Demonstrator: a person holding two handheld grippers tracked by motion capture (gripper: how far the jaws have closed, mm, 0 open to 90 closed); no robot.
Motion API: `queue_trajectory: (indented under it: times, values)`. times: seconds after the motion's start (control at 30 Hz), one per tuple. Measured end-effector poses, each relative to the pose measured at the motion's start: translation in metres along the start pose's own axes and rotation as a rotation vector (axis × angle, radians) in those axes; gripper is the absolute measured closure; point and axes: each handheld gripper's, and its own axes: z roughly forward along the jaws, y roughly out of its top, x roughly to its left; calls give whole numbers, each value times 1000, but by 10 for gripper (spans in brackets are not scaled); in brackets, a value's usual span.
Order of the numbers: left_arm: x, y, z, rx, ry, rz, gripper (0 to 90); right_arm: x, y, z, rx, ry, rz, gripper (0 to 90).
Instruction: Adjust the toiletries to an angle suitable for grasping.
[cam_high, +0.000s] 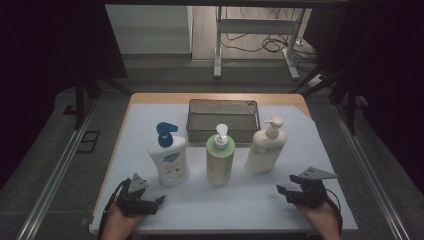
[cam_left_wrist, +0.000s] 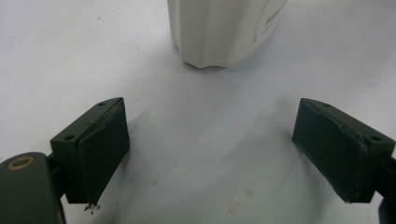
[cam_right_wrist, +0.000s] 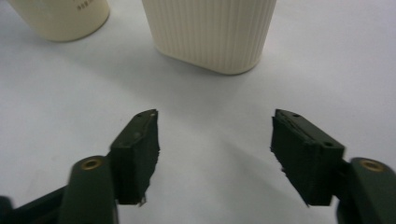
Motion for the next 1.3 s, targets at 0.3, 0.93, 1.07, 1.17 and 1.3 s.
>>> queue_trajectory:
  times: [0.3, 0.93, 1.07, 1.17, 1.3]
  values:
    - [0, 0, 0, 0, 0, 0, 107, -7, 10, 0, -25, 21, 35, 598]
    - [0, 0, 0, 0, 0, 0, 107, -12, 27, 17, -32, 15, 43, 825]
    - [0, 0, 0, 0, -1, 0, 107, -15, 29, 23, -31, 12, 55, 843]
    - [0, 0, 0, 0, -1, 0, 107, -16, 30, 26, -29, 12, 60, 848]
    - [0, 0, 0, 0, -1, 0, 107, -16, 32, 30, -26, 14, 73, 848]
